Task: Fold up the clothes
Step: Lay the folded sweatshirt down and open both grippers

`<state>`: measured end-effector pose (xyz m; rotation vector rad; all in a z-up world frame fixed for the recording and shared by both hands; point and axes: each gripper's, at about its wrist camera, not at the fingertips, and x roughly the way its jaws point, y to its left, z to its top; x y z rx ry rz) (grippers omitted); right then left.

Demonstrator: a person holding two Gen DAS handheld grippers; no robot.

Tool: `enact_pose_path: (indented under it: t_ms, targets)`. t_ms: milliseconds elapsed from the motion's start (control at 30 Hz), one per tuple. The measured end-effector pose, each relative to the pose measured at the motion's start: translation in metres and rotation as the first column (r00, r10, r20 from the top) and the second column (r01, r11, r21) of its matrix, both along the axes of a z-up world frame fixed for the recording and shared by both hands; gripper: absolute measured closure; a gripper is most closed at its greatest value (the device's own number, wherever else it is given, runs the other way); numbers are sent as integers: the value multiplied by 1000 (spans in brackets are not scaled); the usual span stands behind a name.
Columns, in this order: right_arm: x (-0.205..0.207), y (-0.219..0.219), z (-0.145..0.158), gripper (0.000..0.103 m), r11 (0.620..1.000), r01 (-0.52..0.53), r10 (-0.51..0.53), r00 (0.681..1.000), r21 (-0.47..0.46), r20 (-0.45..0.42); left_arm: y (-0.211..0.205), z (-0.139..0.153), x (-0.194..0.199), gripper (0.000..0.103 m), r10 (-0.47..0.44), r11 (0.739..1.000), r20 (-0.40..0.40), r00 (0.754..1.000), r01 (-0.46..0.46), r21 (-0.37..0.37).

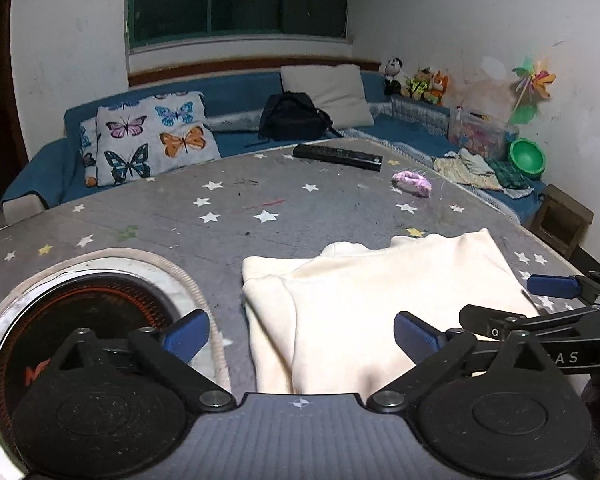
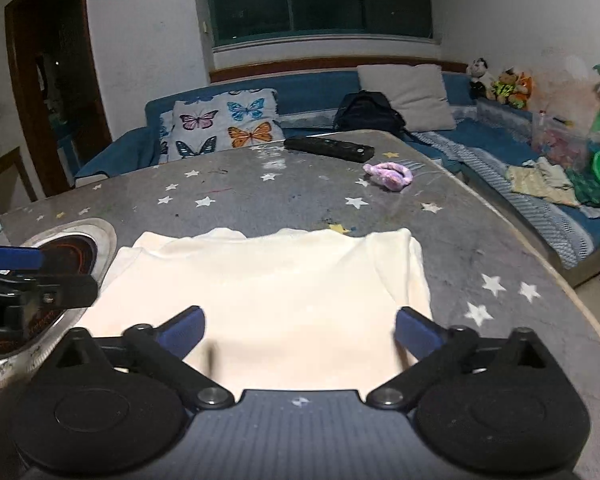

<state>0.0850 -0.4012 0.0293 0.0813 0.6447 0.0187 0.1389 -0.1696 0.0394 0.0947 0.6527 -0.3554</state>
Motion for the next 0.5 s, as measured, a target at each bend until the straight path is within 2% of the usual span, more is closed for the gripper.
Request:
enact_pose_path:
  t_ms: [267, 400, 500]
  targets:
    - [-29, 10, 3, 0, 999, 38, -37, 999, -21, 30, 16, 2, -33, 0, 0, 1000, 34, 999, 0, 0]
    - [-37, 20, 5, 0, 995, 59, -57, 998, -82, 25, 20, 0, -47, 0, -2, 1000, 40, 999, 2, 5]
    - [-43, 23, 4, 0, 997, 51, -49, 999, -64, 22, 22, -3, -58, 0, -3, 1000, 43, 999, 3, 10]
